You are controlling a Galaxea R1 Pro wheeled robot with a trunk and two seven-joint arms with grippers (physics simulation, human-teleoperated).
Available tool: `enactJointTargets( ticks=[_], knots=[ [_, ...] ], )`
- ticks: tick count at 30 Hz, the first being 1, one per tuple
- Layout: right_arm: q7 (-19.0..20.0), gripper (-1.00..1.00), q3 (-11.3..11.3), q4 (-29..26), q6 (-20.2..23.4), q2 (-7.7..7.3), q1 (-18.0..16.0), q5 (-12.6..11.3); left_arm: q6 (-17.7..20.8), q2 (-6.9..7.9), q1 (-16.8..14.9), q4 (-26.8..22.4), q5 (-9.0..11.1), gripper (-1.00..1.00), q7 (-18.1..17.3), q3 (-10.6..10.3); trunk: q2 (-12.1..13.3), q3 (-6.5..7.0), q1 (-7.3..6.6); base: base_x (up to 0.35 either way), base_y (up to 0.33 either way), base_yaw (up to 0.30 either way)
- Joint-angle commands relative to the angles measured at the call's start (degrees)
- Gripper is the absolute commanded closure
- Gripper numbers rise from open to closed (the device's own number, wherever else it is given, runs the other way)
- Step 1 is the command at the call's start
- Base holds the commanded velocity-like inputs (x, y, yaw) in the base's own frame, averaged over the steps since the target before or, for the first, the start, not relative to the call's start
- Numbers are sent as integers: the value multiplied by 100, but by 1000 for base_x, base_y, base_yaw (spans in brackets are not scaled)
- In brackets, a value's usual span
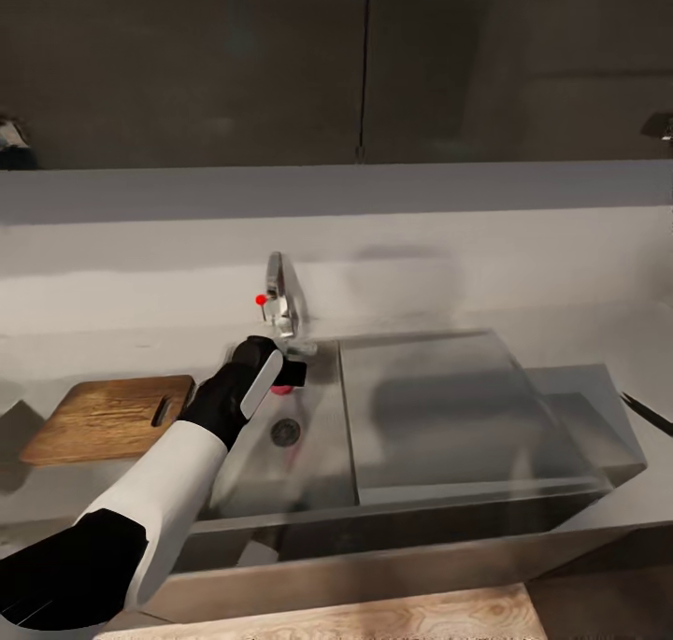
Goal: In the kitchen, take the Vidalia onion out of the sink, dice it on the chopping board with the paring knife, put the diced onion into the bowl on the countertop, then place both the paring knife and the chopping board into the sink.
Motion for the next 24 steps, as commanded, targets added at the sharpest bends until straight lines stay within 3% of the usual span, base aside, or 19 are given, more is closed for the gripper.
enactJointTargets(
  ticks=[1, 24],
  knots=[
    [-27, -100, -36, 10, -24, -1, -5, 60, 40, 2, -5, -8, 57, 100, 57, -13, -11, -2, 1, -196, 179, 0],
    [-27, -100, -36, 2, -25, -1, -5, 60, 193, 7, -5, -274, 57, 100, 57, -12, -11, 206, 1, -46, 40, 0]
  ],
)
